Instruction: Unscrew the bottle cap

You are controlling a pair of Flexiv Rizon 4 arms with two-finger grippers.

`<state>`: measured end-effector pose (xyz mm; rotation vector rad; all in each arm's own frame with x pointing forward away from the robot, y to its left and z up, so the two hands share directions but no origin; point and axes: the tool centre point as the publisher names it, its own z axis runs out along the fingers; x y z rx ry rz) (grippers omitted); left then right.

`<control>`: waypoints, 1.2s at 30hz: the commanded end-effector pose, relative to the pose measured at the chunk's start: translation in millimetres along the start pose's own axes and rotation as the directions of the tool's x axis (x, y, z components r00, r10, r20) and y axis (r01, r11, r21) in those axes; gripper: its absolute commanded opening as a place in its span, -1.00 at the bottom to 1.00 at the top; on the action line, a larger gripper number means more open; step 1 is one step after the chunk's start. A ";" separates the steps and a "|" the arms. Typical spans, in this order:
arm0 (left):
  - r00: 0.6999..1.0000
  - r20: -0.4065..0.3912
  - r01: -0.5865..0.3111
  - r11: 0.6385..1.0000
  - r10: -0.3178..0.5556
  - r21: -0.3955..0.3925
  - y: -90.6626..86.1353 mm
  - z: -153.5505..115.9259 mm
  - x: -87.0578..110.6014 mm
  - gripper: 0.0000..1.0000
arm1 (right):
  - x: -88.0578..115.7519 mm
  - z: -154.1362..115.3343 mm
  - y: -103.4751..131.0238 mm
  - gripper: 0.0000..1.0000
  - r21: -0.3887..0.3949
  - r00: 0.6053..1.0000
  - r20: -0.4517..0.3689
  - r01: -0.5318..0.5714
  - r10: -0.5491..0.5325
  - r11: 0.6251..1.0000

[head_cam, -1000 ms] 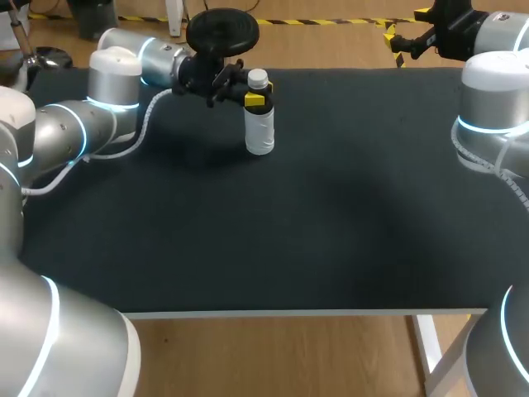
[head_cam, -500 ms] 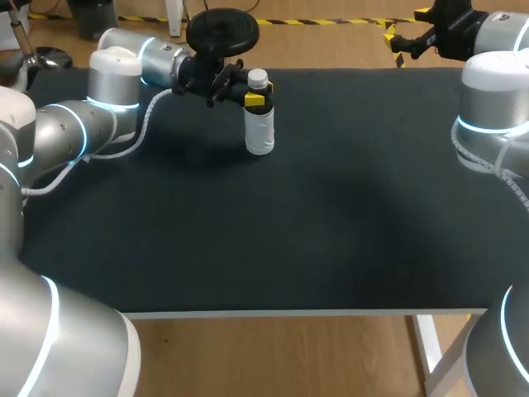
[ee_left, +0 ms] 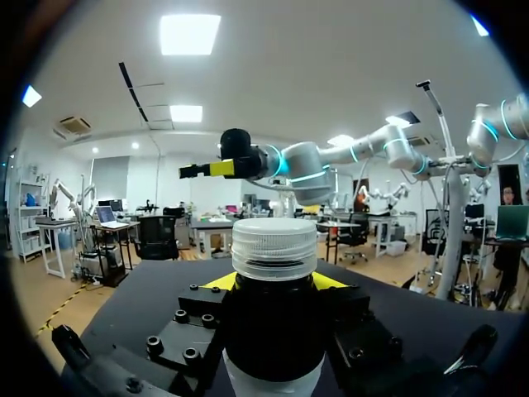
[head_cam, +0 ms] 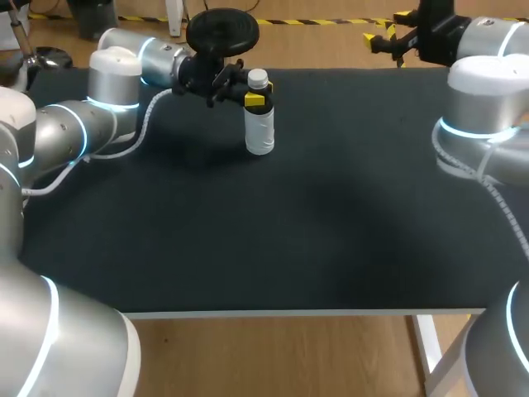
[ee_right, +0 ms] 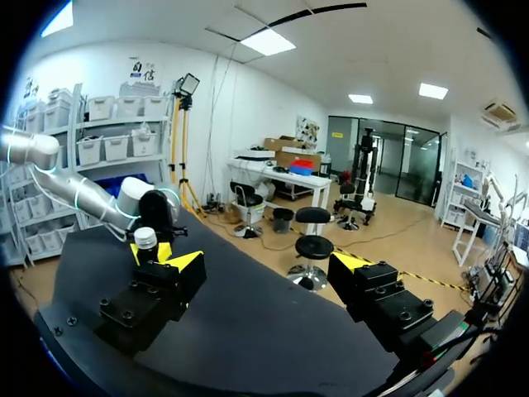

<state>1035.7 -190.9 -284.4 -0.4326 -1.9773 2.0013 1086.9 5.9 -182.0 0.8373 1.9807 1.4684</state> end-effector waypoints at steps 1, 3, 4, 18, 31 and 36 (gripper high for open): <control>1.000 -0.015 0.000 1.000 0.000 0.004 2.2 -2.7 -6.0 -1.00 | 27.4 7.4 -6.4 1.00 -0.076 1.000 0.029 -0.008 0.010 0.997; 1.000 -0.015 0.000 1.000 0.000 0.004 2.2 -2.7 -6.0 -1.00 | 41.4 8.7 -8.6 1.00 -0.084 1.000 0.026 -0.016 0.018 0.996; 1.000 -0.015 0.000 1.000 0.000 0.004 2.2 -2.7 -6.0 -1.00 | 48.2 9.0 -9.0 1.00 -0.087 1.000 0.024 -0.017 0.020 0.996; 1.000 -0.015 0.000 1.000 0.000 0.004 2.2 -2.7 -6.0 -1.00 | 135.9 24.5 -4.1 1.00 -0.160 1.000 -0.005 -0.010 0.009 0.987; 1.000 -0.015 0.000 1.000 0.000 0.004 2.2 -2.7 -6.0 -1.00 | 190.3 49.7 -4.5 1.00 -0.138 0.996 -0.086 0.017 -0.029 0.990; 1.000 -0.015 0.000 1.000 0.000 0.004 2.2 -2.7 -6.0 -1.00 | 201.8 64.3 -4.8 1.00 -0.125 0.995 -0.101 -0.001 -0.012 0.992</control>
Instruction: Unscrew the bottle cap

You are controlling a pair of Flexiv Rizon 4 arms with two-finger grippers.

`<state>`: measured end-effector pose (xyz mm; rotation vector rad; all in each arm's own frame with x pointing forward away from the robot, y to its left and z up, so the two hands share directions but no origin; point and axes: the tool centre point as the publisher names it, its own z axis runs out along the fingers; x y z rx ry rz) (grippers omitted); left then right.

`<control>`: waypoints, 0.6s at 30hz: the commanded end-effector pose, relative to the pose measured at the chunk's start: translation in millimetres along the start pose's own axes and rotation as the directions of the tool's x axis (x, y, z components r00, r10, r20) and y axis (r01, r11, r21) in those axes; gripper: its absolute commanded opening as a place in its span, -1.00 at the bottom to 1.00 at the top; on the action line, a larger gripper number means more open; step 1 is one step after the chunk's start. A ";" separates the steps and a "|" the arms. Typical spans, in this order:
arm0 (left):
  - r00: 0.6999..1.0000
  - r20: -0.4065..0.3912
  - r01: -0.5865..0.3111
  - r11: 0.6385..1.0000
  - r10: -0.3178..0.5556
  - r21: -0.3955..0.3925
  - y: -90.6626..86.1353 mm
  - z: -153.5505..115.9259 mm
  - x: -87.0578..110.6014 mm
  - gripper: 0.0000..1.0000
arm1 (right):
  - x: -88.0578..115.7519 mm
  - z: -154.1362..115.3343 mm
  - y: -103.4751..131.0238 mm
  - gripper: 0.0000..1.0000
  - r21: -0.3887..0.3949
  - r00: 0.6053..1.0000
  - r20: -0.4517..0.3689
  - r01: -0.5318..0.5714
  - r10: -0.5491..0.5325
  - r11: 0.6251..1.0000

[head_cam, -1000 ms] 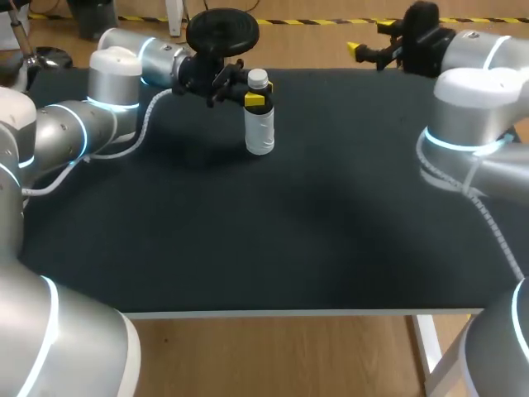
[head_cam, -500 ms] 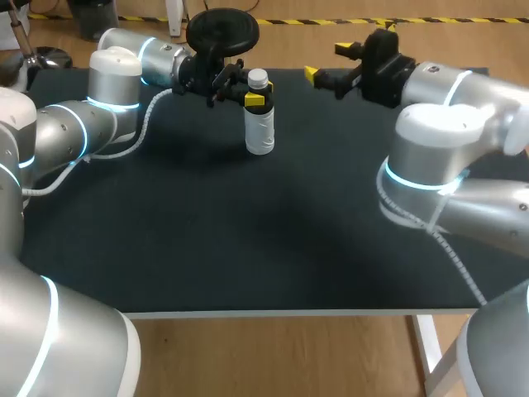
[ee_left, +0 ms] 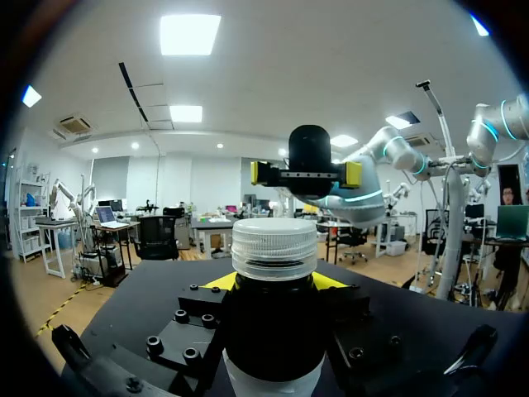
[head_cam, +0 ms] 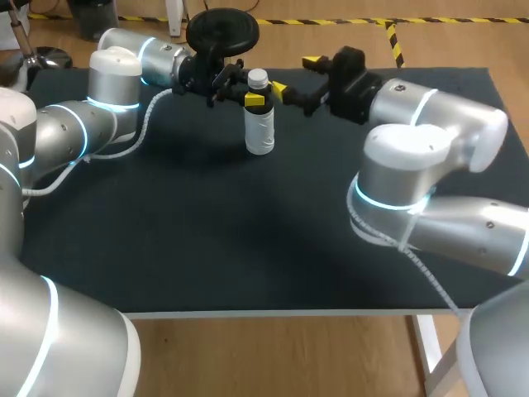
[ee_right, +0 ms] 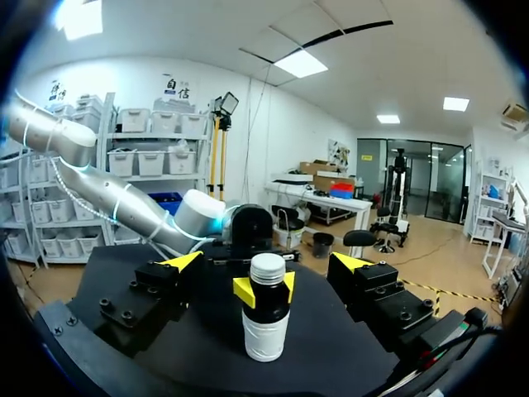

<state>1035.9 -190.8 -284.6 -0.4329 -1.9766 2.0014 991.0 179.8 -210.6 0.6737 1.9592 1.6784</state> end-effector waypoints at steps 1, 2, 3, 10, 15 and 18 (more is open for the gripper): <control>1.000 -0.014 0.000 1.000 0.000 0.004 2.1 -2.5 -5.9 -1.00 | 5.4 19.5 -1.9 1.00 0.018 0.998 0.057 -0.002 0.001 1.000; 1.000 -0.014 0.000 1.000 0.000 0.004 2.1 -2.5 -5.9 -1.00 | 7.1 24.3 -2.6 1.00 0.023 0.998 0.068 0.007 -0.009 1.000; 1.000 -0.014 0.000 1.000 0.000 0.004 2.1 -2.5 -5.9 -1.00 | 8.3 26.6 -2.8 1.00 0.026 0.997 0.073 0.005 -0.007 1.000; 1.000 -0.014 0.000 1.000 0.000 0.004 2.1 -2.5 -5.9 -1.00 | 23.5 40.6 -3.9 1.00 0.037 0.998 0.065 0.001 -0.003 0.999; 1.000 -0.014 0.000 1.000 0.000 0.004 2.1 -2.5 -5.9 -1.00 | 26.8 49.7 -6.2 1.00 0.037 0.999 0.050 -0.020 0.018 0.999; 1.000 -0.014 0.000 1.000 0.000 0.004 2.1 -2.5 -5.9 -1.00 | 28.4 59.0 -8.1 1.00 0.040 0.999 0.046 -0.031 0.029 0.999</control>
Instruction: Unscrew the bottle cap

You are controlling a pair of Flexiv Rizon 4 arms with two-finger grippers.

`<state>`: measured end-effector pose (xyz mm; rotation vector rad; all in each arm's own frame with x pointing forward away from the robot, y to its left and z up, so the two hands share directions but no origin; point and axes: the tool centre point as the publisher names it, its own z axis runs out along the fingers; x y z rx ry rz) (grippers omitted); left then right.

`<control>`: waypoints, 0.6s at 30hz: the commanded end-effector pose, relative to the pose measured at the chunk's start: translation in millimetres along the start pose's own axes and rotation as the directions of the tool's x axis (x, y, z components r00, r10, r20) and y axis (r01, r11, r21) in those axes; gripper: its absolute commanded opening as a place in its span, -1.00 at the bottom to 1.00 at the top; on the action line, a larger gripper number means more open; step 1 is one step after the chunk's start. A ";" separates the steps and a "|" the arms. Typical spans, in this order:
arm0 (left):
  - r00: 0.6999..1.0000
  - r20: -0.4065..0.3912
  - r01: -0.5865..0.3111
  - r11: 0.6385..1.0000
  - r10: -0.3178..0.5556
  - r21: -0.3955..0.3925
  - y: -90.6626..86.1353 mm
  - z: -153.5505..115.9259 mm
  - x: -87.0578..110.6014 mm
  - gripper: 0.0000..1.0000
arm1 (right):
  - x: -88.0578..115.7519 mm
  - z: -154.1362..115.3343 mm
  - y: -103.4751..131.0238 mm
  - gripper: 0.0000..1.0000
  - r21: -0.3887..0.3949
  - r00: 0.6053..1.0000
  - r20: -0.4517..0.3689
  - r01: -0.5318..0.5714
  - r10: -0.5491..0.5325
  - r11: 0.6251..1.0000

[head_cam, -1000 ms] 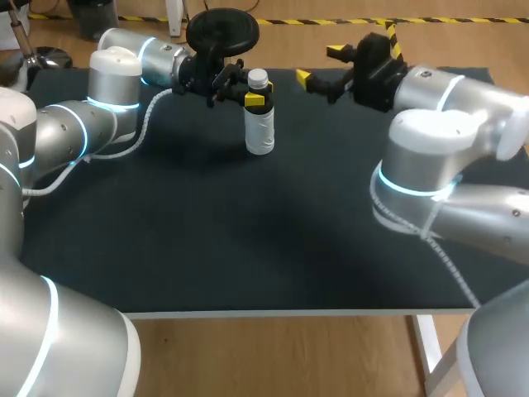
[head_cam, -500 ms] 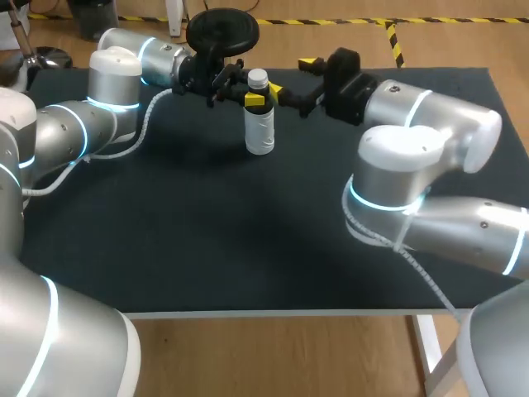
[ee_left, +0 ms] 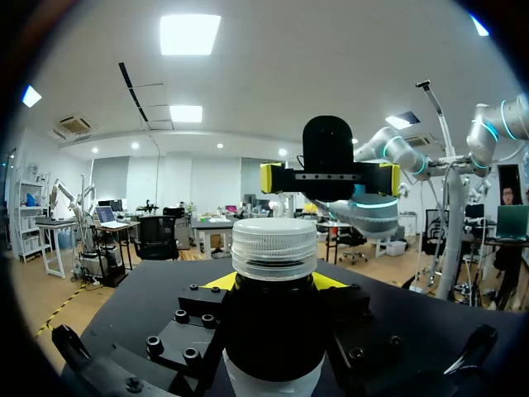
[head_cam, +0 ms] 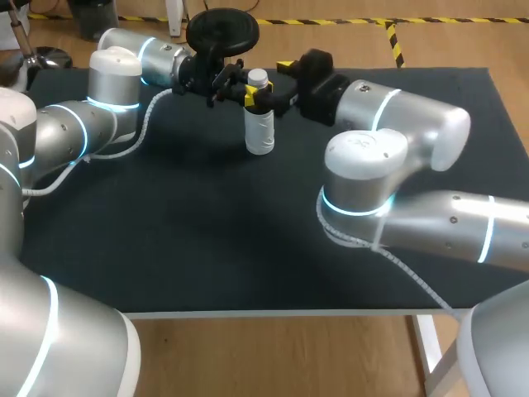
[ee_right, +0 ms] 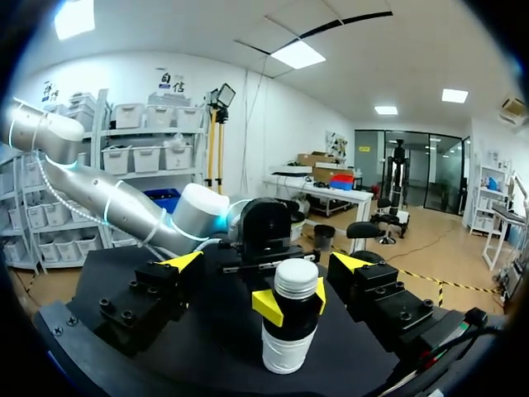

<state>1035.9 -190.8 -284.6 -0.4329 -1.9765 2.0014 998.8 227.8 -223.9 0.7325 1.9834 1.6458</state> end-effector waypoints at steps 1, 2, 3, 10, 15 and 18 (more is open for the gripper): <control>1.000 -0.014 0.000 1.000 0.000 0.004 2.1 -2.5 -5.9 -1.00 | 3.9 19.2 -1.3 1.00 0.001 1.000 0.024 -0.007 0.007 1.000; 1.000 -0.014 0.000 1.000 0.000 0.004 2.1 -2.5 -5.9 -1.00 | 4.2 22.2 -1.4 1.00 0.002 1.000 0.023 -0.009 0.009 1.000; 1.000 -0.014 0.000 1.000 0.000 0.004 2.1 -2.5 -5.9 -1.00 | 4.7 25.0 -1.9 1.00 0.003 1.000 0.021 -0.015 0.015 1.000; 1.000 -0.014 0.000 1.000 0.000 0.004 2.1 -2.5 -5.9 -1.00 | 4.3 40.5 -8.2 1.00 0.017 0.999 0.016 -0.040 0.040 0.999; 1.000 -0.014 0.000 1.000 0.000 0.004 2.1 -2.5 -5.9 -1.00 | 1.6 44.3 -12.1 1.00 0.022 0.998 0.015 -0.053 0.053 0.998; 1.000 -0.014 0.000 1.000 0.000 0.004 2.1 -2.5 -5.9 -1.00 | 0.1 46.2 -14.5 1.00 0.025 0.998 0.017 -0.062 0.061 0.998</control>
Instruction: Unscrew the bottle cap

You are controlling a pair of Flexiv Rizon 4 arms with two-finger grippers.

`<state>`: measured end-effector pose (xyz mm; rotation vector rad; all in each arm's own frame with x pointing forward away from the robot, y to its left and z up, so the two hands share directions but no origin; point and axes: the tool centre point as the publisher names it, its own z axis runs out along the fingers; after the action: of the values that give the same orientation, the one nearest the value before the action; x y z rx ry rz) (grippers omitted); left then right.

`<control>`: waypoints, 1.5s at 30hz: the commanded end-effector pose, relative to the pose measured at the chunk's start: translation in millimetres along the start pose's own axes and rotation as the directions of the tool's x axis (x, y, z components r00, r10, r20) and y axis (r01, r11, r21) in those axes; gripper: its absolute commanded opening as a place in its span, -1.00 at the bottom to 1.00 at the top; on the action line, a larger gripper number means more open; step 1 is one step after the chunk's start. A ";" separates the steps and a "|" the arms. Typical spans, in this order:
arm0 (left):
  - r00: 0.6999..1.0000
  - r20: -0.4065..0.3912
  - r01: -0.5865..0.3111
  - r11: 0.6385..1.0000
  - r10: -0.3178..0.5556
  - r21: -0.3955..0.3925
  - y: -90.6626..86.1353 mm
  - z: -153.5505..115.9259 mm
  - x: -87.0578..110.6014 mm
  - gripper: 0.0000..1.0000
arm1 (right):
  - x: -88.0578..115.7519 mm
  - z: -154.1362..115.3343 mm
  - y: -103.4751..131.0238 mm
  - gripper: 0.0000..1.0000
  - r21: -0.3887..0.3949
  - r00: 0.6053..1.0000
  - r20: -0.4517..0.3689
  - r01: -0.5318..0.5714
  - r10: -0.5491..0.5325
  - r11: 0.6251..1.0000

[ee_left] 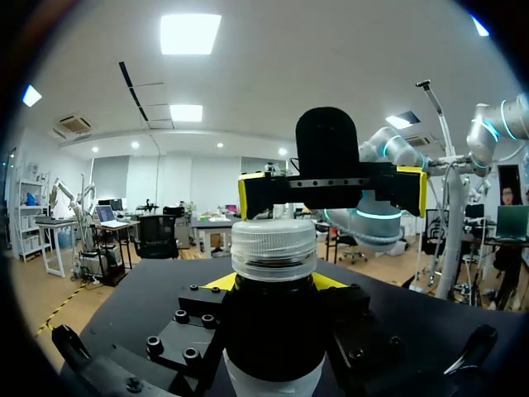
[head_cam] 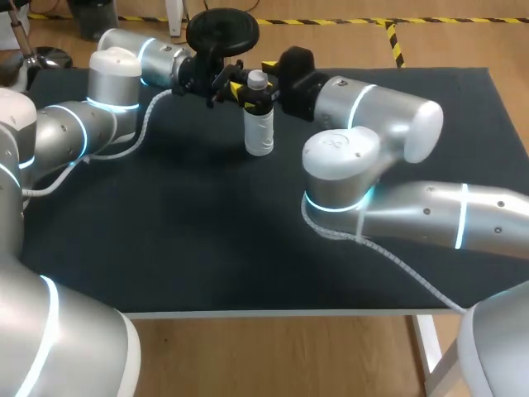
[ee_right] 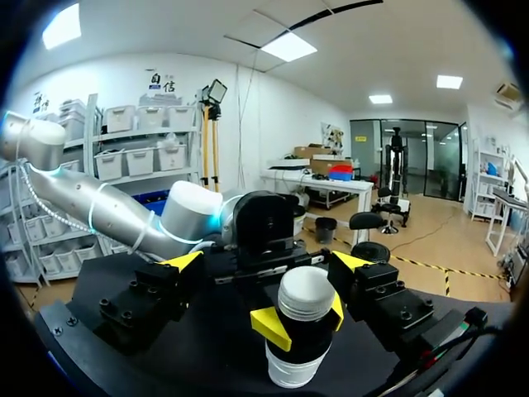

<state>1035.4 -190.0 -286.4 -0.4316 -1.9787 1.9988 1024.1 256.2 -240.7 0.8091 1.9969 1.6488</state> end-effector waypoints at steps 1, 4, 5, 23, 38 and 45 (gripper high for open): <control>1.000 -0.015 -0.002 1.000 0.002 0.006 0.3 -1.9 -6.6 -1.00 | -0.7 6.5 -5.3 1.00 0.001 1.000 0.008 -0.008 0.008 1.000; 1.000 -0.015 -0.002 1.000 0.002 0.006 0.3 -1.9 -6.6 -1.00 | -3.7 10.4 -6.3 1.00 -0.004 1.000 0.018 -0.016 0.016 1.000; 1.000 -0.015 -0.002 1.000 0.002 0.006 0.3 -1.9 -6.6 -1.00 | -5.7 10.7 -5.8 1.00 -0.008 1.000 0.022 -0.014 0.015 1.000; 1.000 -0.015 -0.002 1.000 0.002 0.006 0.3 -1.9 -6.6 -1.00 | -28.1 17.6 -2.5 1.00 -0.021 0.999 0.051 -0.011 0.012 1.000; 1.000 -0.015 -0.002 1.000 0.002 0.006 0.3 -1.9 -6.6 -1.00 | -37.2 22.3 -7.2 -0.96 -0.026 0.997 0.066 -0.025 0.026 0.999; 1.000 -0.015 -0.002 1.000 0.002 0.006 0.3 -1.9 -6.6 -1.00 | -42.0 22.6 -10.6 -1.00 -0.028 0.998 0.051 -0.028 0.029 0.999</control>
<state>1037.5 -192.2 -285.9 -0.4282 -1.9828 2.0001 1061.6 246.3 -251.4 0.8738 1.9355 1.6367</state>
